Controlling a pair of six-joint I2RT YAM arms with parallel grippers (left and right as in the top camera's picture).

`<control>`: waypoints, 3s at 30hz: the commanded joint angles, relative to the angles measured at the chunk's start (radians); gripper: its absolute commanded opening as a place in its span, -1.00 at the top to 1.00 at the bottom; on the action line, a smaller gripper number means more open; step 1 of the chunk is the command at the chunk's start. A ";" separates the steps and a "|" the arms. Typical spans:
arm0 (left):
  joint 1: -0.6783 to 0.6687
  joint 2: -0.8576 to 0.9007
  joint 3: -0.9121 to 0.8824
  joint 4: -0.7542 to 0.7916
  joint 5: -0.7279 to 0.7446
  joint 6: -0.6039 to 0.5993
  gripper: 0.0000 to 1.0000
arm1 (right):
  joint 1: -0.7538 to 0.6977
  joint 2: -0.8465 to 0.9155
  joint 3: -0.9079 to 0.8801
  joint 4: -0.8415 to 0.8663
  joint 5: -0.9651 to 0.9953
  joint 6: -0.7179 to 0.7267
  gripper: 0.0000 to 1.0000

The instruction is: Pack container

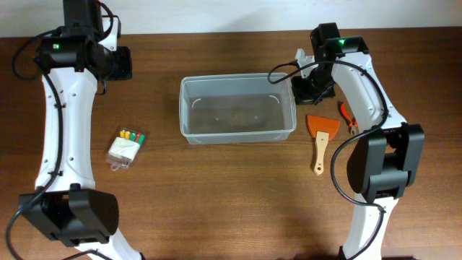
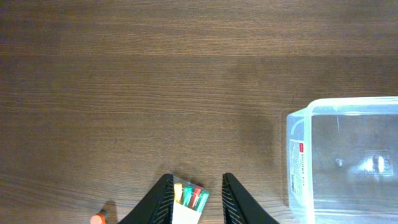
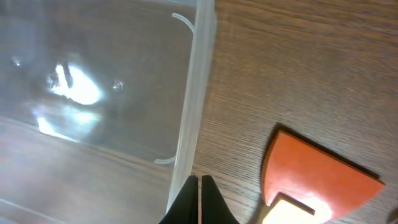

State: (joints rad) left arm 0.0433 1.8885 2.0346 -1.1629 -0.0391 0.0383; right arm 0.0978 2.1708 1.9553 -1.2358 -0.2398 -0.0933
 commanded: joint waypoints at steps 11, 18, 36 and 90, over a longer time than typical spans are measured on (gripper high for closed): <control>0.005 -0.019 0.013 0.000 -0.010 0.015 0.45 | -0.004 -0.004 -0.005 -0.001 -0.101 -0.060 0.92; 0.005 -0.019 0.014 0.004 -0.010 0.016 0.43 | -0.018 -0.006 0.035 0.044 0.105 0.011 0.69; -0.004 -0.084 0.014 -0.239 0.046 0.015 -0.08 | -0.165 -0.161 0.663 -0.463 0.211 0.154 -0.96; 0.145 -0.474 -0.708 0.123 0.174 0.023 -0.98 | -0.108 -0.300 -0.771 0.318 0.207 0.397 -0.96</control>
State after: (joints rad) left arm 0.1848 1.4090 1.3312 -1.0424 0.1177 0.0460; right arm -0.0177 1.8637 1.1988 -0.9222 -0.0448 0.2379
